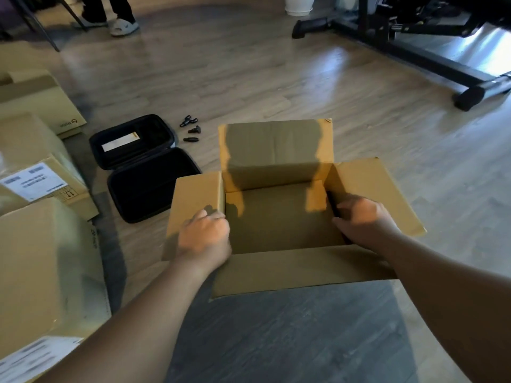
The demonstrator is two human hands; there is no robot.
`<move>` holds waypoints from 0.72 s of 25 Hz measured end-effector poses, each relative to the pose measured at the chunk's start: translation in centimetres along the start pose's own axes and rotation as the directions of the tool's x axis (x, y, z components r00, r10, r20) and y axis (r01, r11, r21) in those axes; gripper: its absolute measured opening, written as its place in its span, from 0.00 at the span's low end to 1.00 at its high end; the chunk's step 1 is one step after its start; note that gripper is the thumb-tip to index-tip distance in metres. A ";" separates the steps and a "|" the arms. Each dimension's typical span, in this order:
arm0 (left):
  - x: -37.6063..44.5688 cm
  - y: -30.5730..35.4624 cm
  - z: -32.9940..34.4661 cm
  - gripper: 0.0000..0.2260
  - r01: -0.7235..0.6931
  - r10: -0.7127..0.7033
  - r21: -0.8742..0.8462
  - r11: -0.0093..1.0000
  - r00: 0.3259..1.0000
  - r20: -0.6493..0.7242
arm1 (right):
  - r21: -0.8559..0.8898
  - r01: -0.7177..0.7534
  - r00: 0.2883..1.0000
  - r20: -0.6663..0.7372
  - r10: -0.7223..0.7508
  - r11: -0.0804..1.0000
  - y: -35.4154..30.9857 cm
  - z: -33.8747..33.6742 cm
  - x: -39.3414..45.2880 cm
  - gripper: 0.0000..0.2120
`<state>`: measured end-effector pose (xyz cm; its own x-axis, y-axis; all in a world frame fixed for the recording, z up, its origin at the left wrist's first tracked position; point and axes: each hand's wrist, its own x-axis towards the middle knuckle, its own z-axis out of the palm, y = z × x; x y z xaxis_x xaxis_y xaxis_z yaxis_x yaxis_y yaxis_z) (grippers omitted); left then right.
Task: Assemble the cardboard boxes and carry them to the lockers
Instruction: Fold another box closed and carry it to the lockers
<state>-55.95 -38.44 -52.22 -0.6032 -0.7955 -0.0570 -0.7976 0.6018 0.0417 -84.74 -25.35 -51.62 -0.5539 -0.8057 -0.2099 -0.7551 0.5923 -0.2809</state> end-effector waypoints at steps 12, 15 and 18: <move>-1.4 -8.5 1.6 0.37 0.484 -0.471 -0.132 0.865 0.874 0.118 | -0.034 -0.103 0.995 -0.021 0.102 0.994 -2.2 0.7 0.3 0.13; -1.8 -8.4 1.2 0.33 0.573 -0.544 -0.265 0.775 0.819 0.180 | 0.013 -0.282 0.959 -0.029 0.282 0.959 -1.2 0.5 -0.3 0.19; -1.9 -8.2 0.1 0.27 0.599 -0.574 -0.361 0.715 0.797 0.187 | 0.044 -0.351 0.936 -0.008 0.352 0.935 -0.6 0.7 -0.6 0.30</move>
<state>-48.24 -41.88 -52.57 -0.0230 -0.9664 -0.2561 -0.9320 -0.0719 0.3552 -83.71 -25.20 -52.02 -0.7871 -0.5458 -0.2874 -0.4964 0.8370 -0.2303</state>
